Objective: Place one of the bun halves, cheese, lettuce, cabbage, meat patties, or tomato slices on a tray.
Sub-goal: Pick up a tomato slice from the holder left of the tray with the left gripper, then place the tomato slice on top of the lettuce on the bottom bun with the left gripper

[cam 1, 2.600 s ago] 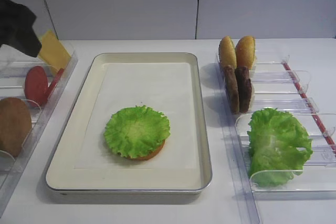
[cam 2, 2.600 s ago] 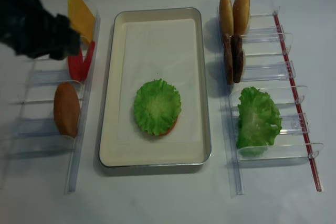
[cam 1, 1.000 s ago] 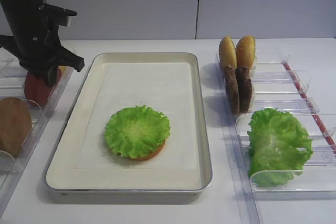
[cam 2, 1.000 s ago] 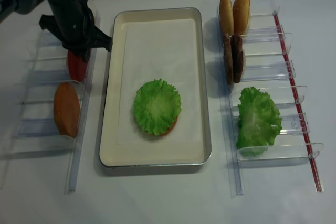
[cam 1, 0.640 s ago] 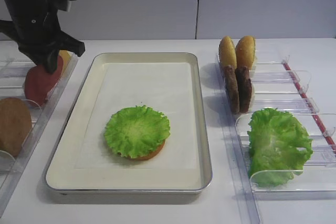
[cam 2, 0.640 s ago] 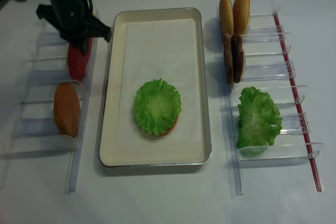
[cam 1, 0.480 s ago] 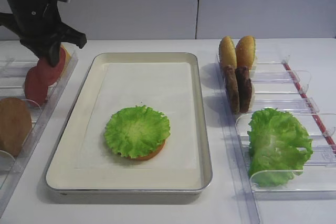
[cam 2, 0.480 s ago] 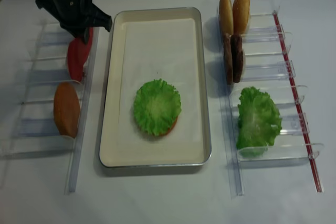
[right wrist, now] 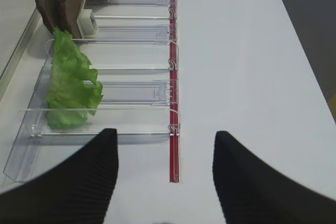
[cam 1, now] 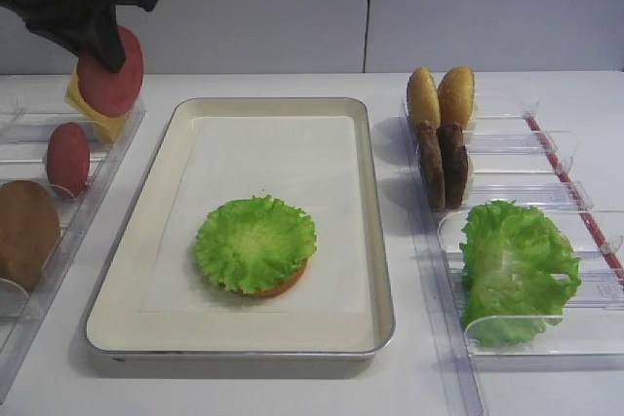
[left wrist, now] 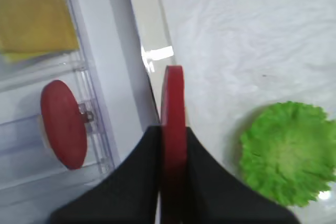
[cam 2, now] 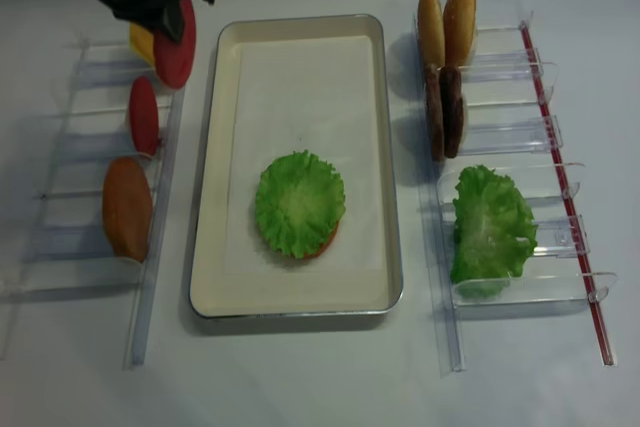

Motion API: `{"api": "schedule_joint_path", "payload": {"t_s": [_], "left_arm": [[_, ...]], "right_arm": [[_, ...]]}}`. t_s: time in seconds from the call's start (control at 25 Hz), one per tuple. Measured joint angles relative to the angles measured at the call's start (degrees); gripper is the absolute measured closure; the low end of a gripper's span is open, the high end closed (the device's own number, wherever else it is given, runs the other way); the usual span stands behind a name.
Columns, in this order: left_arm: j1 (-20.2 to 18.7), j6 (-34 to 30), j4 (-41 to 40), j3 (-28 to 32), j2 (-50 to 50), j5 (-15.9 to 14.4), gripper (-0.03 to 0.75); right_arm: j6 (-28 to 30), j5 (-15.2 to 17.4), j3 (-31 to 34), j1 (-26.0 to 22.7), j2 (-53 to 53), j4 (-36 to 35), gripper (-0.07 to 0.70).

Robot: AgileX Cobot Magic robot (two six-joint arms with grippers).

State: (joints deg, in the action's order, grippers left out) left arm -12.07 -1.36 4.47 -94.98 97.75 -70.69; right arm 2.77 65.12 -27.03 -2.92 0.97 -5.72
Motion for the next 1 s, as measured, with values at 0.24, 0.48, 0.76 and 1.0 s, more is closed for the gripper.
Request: {"api": "schedule_joint_path", "payload": {"t_s": [0.24,0.48,0.76,1.0], "left_arm": [[0.0,-5.1,8.4,9.5,-9.7,-0.3,0.671],[0.0,-11.3,18.7,19.4,-15.5,-0.5,0.671],[0.0,-24.6,35.0,31.5,-17.5,0.3,0.671],[0.0,-38.6,52.1,40.5,-17.4,9.5,0.671]], "right_arm": [[0.0,0.0,0.0,0.0,0.0,0.0,0.193],[0.0,0.0,0.0,0.0,0.0,0.0,0.193],[0.0,0.0,0.0,0.0,0.0,0.0,0.193],[0.0,0.0,0.0,0.0,0.0,0.0,0.193]]}}
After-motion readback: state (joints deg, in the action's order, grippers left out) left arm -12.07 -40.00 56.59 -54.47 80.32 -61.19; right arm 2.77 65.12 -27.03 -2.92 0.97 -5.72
